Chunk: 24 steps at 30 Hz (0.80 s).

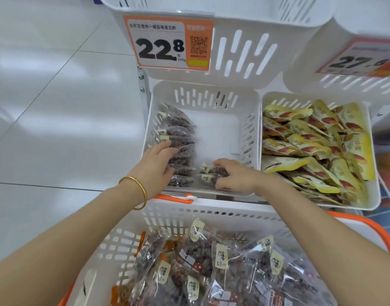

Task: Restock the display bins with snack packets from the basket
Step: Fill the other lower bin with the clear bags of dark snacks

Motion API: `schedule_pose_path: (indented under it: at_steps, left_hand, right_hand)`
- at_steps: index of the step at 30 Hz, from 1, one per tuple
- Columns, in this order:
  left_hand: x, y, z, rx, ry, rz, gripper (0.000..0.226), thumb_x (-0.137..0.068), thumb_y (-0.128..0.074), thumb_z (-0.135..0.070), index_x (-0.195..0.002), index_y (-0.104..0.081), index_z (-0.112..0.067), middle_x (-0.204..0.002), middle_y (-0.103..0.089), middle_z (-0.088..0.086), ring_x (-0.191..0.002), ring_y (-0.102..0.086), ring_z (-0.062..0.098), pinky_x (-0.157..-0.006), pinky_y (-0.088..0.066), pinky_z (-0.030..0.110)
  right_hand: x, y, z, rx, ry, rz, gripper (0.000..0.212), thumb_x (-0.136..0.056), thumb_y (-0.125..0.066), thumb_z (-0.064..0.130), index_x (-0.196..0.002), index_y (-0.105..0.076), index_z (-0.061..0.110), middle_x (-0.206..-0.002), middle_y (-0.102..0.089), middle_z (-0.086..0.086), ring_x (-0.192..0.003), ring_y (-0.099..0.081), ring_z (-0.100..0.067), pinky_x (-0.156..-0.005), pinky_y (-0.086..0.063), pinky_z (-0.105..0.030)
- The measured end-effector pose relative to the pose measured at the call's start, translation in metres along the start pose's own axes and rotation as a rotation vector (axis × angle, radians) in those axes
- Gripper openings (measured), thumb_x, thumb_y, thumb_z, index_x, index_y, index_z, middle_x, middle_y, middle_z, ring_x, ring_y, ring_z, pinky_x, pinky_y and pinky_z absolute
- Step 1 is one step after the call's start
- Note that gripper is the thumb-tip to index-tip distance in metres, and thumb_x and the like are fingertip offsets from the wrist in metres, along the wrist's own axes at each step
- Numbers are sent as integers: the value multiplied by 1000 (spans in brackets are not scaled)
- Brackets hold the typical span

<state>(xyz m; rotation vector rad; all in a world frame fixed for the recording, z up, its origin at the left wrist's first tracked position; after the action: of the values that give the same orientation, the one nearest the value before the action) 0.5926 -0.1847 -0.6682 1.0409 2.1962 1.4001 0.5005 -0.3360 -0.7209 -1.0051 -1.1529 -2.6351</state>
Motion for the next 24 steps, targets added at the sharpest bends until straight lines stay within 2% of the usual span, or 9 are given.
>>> schedule_pose_path:
  at_steps: [2,4,8,9,12,14,16,18,24]
  left_hand:
    - [1,0,0,3,4,-2,50,-94,-48,-10,-142,-36,-14,-154,-22,4,-141,-19,23,-114,-13,27]
    - [2,-1,0,12,4,-4,49,-94,-48,-10,-142,-37,-13,-153,-23,4,-141,-19,23,-113,-13,26]
    - [3,-2,0,21,4,-11,46,-94,-48,-9,-139,-40,-12,-151,-28,7,-140,-22,23,-113,-16,28]
    - [3,-2,0,24,6,-11,46,-94,-47,-9,-139,-40,-12,-150,-29,7,-139,-23,23,-113,-18,29]
    - [4,-1,-2,32,14,-5,43,-96,-46,-15,-139,-41,-13,-150,-30,5,-139,-23,22,-114,-20,31]
    - [6,0,-4,31,14,1,43,-97,-44,-21,-139,-41,-15,-150,-30,3,-139,-22,20,-113,-18,29]
    - [9,1,-7,7,6,15,43,-98,-40,-26,-140,-39,-16,-150,-30,1,-139,-21,18,-112,-16,27]
    - [12,-1,-9,-38,-18,21,43,-99,-38,-28,-140,-38,-17,-149,-32,1,-139,-20,17,-113,-14,27]
    - [17,-1,-9,-71,-20,-7,42,-98,-38,-26,-139,-41,-16,-147,-36,0,-138,-24,18,-113,-19,29]
  right_hand:
    - [-3,0,-3,59,-39,3,69,-92,-52,37,-150,-17,25,-154,-21,-5,-137,-32,-28,-111,-30,-40]
    - [-5,-1,-2,50,-62,-20,66,-93,-48,44,-149,-19,24,-154,-25,-7,-136,-34,-29,-110,-31,-40]
    - [1,2,4,-213,-67,-113,55,-97,-35,50,-144,-32,21,-147,-35,-7,-129,-40,-27,-104,-36,-37]
    - [3,-1,6,-197,-53,-116,57,-97,-31,53,-145,-30,21,-148,-32,-8,-130,-39,-28,-106,-34,-39]
    - [6,-12,7,84,-31,-109,66,-94,-27,61,-148,-18,24,-152,-20,-8,-133,-34,-35,-107,-30,-44]
    - [6,-11,9,198,-24,-151,69,-92,-23,65,-148,-18,26,-155,-14,-5,-137,-27,-37,-110,-27,-49]
    - [5,-8,14,202,-7,-171,69,-92,-21,66,-149,-15,28,-157,-10,-1,-142,-16,-35,-113,-21,-49]
    - [4,-14,18,147,28,-112,68,-93,-22,65,-150,-10,31,-157,-9,1,-143,-10,-34,-114,-16,-47]
    - [4,-20,18,165,33,-50,69,-92,-28,65,-150,-7,34,-158,-4,0,-144,-4,-34,-116,-13,-49]
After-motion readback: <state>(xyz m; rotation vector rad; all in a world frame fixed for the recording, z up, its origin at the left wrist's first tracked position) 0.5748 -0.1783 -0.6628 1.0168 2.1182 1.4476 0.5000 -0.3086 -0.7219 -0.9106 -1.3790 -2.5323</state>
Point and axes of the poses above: each hand's wrist, its own x-axis away from the middle knuckle, its own y-axis out of the back of the hand, z = x × y, the point moved 8 cm from there along -x, towards the middle knuckle
